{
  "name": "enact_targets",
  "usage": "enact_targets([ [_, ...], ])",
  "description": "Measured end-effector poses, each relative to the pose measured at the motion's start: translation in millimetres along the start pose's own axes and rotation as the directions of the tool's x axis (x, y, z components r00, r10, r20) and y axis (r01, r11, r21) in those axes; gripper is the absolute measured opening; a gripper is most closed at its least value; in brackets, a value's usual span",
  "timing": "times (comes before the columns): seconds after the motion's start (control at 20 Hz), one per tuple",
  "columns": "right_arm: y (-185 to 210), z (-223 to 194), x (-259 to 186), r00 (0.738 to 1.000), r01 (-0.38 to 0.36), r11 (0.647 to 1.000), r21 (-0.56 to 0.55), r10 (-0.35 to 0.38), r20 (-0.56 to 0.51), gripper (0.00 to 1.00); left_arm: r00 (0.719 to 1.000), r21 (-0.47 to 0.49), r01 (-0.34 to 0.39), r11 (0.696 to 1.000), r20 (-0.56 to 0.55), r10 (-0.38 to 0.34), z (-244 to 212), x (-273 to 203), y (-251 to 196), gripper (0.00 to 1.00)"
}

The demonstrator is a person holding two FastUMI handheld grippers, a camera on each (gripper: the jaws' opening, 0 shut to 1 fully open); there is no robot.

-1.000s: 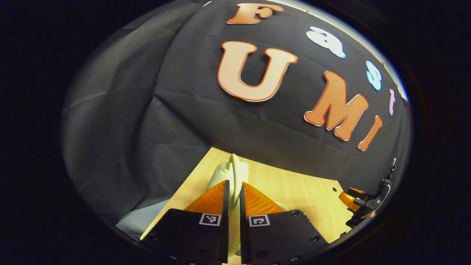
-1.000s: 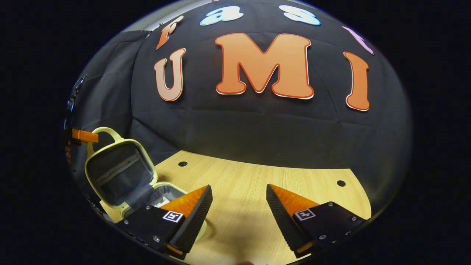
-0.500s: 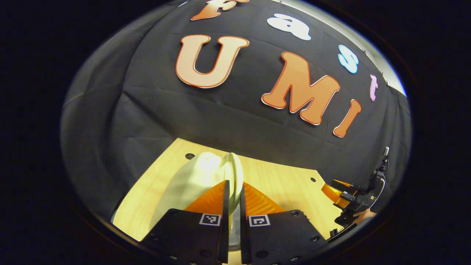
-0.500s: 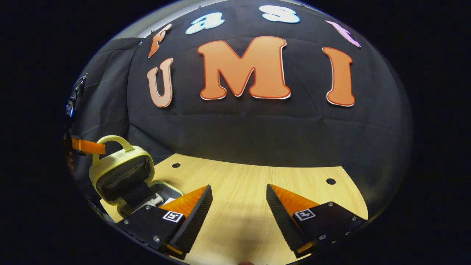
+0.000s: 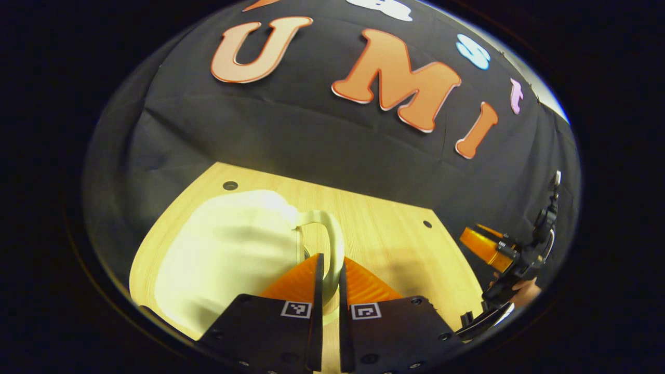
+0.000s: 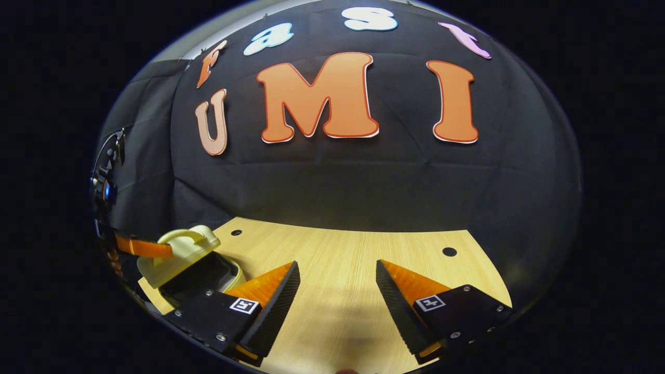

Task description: First open the suitcase, pack the skin care products into it, and then close the suitcase.

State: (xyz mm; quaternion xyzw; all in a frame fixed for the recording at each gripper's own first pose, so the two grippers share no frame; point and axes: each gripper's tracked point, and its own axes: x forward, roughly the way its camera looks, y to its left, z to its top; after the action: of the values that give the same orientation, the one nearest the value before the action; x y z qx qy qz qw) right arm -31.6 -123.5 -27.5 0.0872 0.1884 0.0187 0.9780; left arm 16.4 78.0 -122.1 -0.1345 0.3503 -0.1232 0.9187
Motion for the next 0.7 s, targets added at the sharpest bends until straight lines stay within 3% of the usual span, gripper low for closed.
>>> enact_targets([
  [0.25,-27,-6,-9,0.999,0.048,0.999,0.016,-0.047,-0.003,0.94,0.998,-0.001,-0.002,1.000,-0.057,0.002,-37,30,-12,0.13],
  [0.4,-38,-9,-15,0.998,0.068,0.997,0.022,-0.068,-0.003,0.94,0.996,0.075,-0.026,0.997,-0.083,0.032,-54,41,-14,0.14],
  [0.55,-47,-11,-21,0.996,0.086,0.996,0.028,-0.086,-0.004,0.94,0.990,0.131,-0.042,0.990,-0.130,0.059,-70,49,-20,0.21],
  [0.7,-52,-11,-26,0.995,0.098,0.995,0.032,-0.098,-0.003,0.94,0.989,0.093,-0.011,0.996,-0.144,0.024,-72,52,-31,0.29],
])
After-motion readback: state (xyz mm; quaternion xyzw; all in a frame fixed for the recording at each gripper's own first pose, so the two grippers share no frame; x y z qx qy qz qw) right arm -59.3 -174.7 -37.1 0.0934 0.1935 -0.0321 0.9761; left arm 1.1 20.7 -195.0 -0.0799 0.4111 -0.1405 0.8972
